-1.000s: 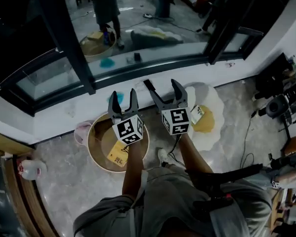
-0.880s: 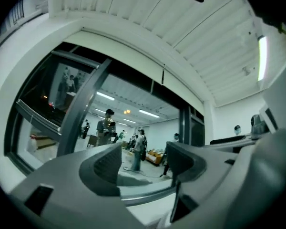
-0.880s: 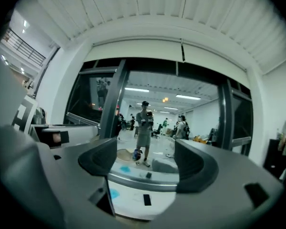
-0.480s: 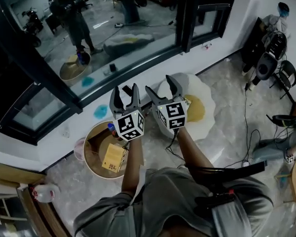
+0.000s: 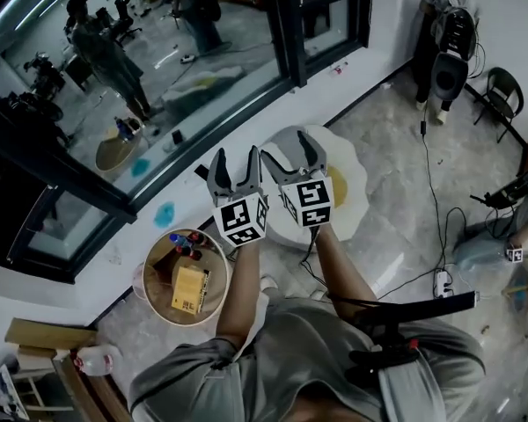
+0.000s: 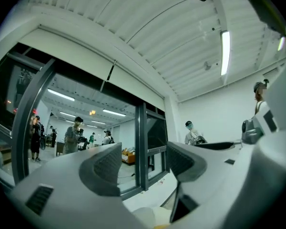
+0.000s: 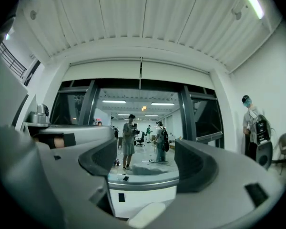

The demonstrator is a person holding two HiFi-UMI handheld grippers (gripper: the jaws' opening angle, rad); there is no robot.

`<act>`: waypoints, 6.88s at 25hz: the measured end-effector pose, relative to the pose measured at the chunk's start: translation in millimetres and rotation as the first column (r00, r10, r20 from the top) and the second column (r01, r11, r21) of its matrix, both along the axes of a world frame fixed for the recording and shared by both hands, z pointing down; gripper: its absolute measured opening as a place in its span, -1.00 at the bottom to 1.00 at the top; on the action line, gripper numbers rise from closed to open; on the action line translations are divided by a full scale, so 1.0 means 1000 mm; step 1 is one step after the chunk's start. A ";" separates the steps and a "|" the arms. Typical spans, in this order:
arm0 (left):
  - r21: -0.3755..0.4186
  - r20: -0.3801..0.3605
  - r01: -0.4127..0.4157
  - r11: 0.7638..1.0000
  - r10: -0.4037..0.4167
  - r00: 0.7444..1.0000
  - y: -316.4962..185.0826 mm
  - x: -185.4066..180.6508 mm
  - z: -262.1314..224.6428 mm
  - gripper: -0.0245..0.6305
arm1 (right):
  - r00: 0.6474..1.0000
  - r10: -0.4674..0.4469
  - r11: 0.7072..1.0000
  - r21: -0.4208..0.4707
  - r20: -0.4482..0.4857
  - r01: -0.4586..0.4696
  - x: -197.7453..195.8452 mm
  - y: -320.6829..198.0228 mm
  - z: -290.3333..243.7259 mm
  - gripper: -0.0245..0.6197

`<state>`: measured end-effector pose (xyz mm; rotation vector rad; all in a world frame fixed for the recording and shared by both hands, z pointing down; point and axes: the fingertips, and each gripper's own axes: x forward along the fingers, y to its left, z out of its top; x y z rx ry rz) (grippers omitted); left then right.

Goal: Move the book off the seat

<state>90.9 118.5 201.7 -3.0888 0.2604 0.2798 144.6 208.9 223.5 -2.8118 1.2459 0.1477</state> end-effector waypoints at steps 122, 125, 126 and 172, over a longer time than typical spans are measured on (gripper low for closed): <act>-0.434 0.699 0.785 0.442 -0.384 0.603 0.001 0.333 0.867 0.01 | 0.538 -0.579 0.321 -0.435 0.612 0.841 0.411 -0.059 0.856 0.28; -0.444 0.732 0.793 0.417 -0.340 0.590 0.007 0.333 0.913 0.04 | 0.533 -0.539 0.302 -0.441 0.653 0.845 0.418 -0.055 0.899 0.28; -0.452 0.740 0.794 0.408 -0.325 0.588 0.008 0.334 0.927 0.05 | 0.528 -0.525 0.293 -0.441 0.667 0.848 0.420 -0.054 0.912 0.28; -0.314 0.691 0.620 0.719 -0.276 0.669 -0.066 0.398 0.711 0.29 | 0.637 -0.427 0.564 -0.362 0.641 0.742 0.451 -0.098 0.695 0.28</act>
